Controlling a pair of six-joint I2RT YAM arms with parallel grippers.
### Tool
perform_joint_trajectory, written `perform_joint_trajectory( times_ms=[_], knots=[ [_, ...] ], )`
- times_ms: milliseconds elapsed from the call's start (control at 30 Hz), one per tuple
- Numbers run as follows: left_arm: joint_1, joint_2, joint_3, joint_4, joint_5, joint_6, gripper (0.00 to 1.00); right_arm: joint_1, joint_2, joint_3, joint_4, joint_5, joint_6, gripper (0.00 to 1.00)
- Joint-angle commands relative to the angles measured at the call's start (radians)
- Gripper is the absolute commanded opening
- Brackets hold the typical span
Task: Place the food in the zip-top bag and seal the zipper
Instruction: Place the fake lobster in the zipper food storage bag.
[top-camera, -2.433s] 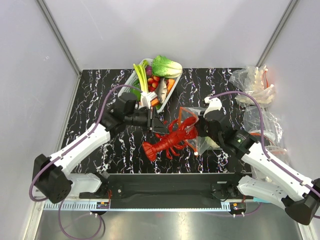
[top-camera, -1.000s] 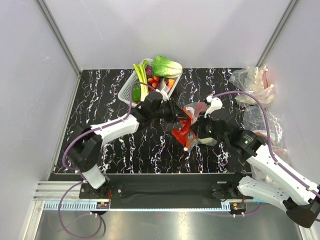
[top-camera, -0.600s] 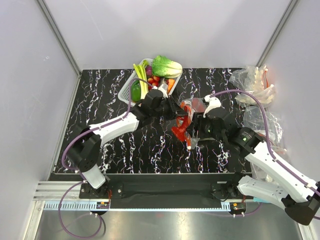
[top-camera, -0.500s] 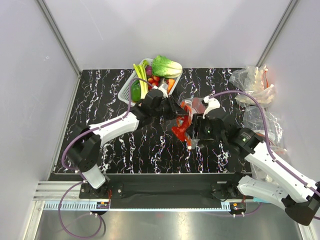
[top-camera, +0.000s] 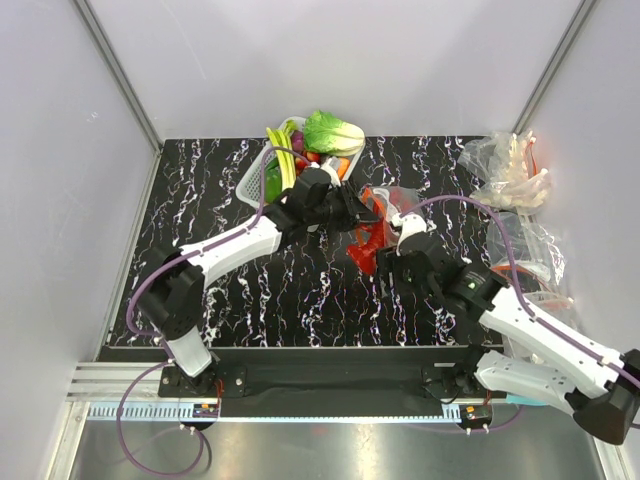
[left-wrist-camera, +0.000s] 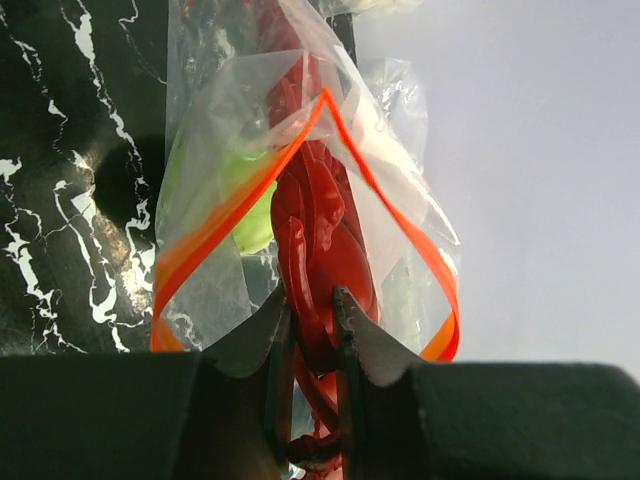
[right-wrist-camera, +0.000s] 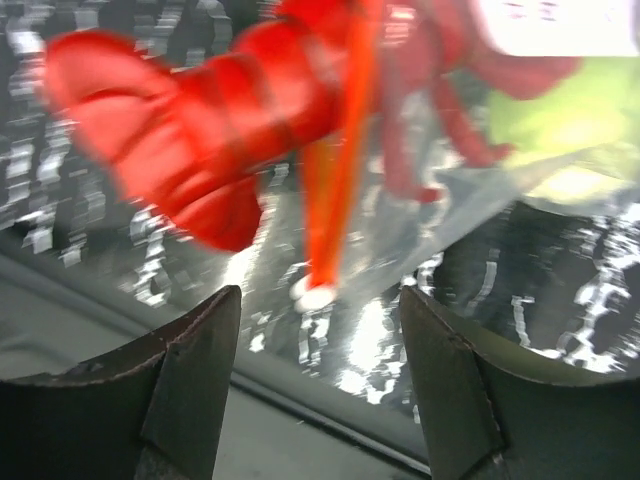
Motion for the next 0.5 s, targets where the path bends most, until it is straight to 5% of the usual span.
perform_joint_trajectory(
  times_ms=[0, 267, 367, 467],
  knots=[
    [0.002, 0.002, 0.043, 0.06, 0.023, 0.011, 0.0, 0.007, 0.045, 0.004, 0.015, 0.155, 0.011, 0.72],
    [0.012, 0.014, 0.051, 0.06, 0.029, 0.009, 0.0, 0.01, 0.122, -0.022, 0.11, 0.244, 0.001, 0.69],
    [0.015, 0.017, 0.054, 0.062, 0.032, 0.006, 0.0, 0.011, 0.128, -0.038, 0.156, 0.25, -0.024, 0.59],
    [0.022, 0.018, 0.059, 0.062, 0.036, 0.003, 0.0, 0.013, 0.13, -0.053, 0.21, 0.224, -0.051, 0.22]
  ],
)
